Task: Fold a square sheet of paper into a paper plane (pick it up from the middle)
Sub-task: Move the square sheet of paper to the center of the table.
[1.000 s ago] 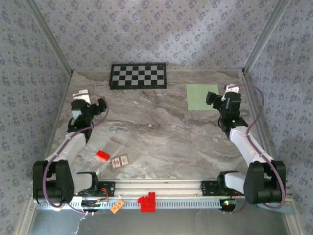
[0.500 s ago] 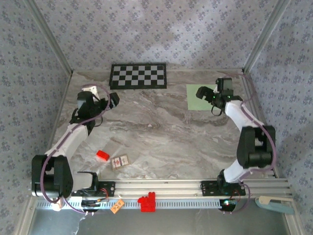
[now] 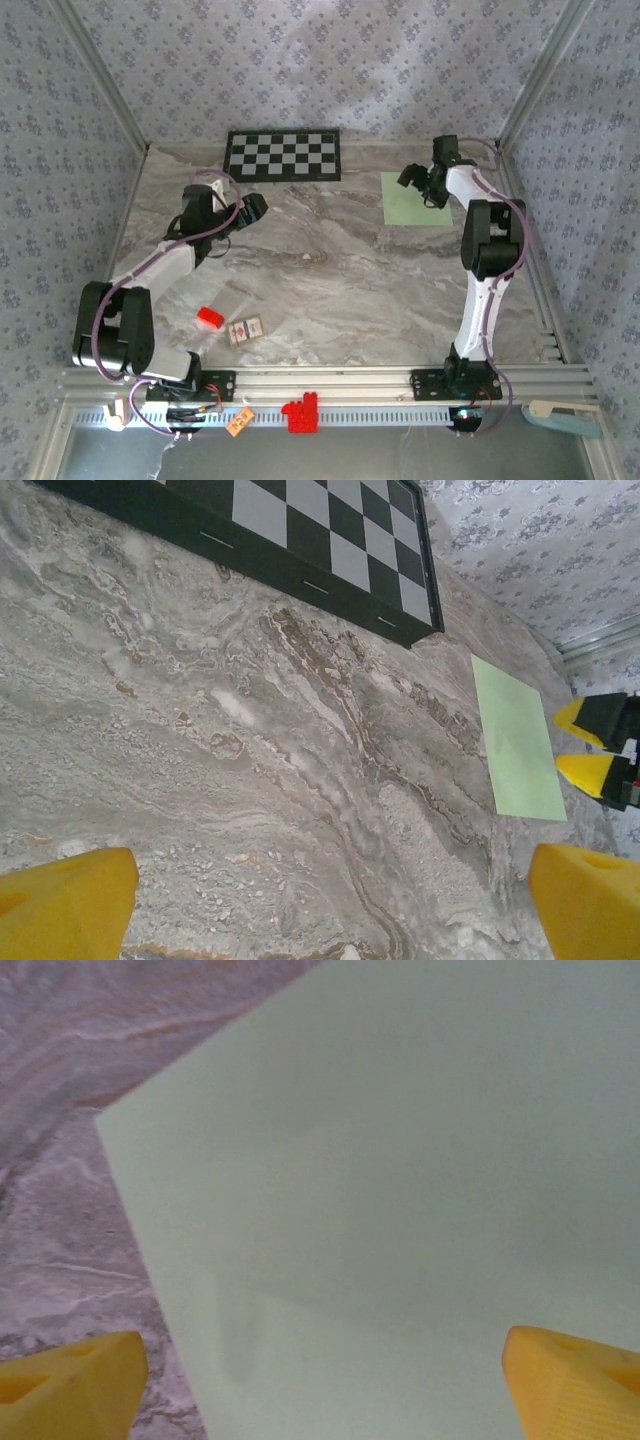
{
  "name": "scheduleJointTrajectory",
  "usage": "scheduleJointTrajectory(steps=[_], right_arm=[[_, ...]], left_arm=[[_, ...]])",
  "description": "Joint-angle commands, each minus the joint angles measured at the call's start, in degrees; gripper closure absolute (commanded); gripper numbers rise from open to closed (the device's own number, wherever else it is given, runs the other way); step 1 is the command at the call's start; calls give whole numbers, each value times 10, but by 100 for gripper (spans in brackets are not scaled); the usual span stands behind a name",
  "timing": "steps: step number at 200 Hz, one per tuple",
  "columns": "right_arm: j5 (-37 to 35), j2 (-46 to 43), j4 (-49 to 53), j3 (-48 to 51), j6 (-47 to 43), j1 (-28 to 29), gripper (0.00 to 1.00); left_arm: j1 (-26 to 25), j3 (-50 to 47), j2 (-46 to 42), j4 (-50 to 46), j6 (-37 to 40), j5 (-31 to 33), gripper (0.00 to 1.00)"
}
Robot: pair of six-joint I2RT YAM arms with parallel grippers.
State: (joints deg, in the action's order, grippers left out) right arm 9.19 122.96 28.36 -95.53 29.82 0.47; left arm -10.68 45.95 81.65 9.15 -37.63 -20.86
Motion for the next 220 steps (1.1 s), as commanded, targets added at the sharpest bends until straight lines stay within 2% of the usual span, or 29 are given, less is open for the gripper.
scheduleJointTrajectory(steps=[1,46,90,126,156,176,200,220], right_arm=[[-16,18,56,-17,18,7,7],[-40,18,89,8,21,38,4],[-32,-9,90,73,57,94,3],[-15,-58,64,160,156,187,3],[-19,-118,-15,249,294,293,3],[-18,-144,-48,260,347,347,3],[-34,-181,-33,217,338,374,3],[-85,-223,-13,196,273,375,2]], left_arm=[[-3,19,8,11,-10,-15,0],[-3,24,21,4,-8,-8,0],[-3,35,32,-23,1,7,0],[-3,39,37,-36,-5,15,0],[-3,40,37,-45,-10,24,0],[-4,50,44,-71,-15,30,0],[-8,70,57,-115,-20,32,0],[-10,84,62,-161,-26,30,0]])
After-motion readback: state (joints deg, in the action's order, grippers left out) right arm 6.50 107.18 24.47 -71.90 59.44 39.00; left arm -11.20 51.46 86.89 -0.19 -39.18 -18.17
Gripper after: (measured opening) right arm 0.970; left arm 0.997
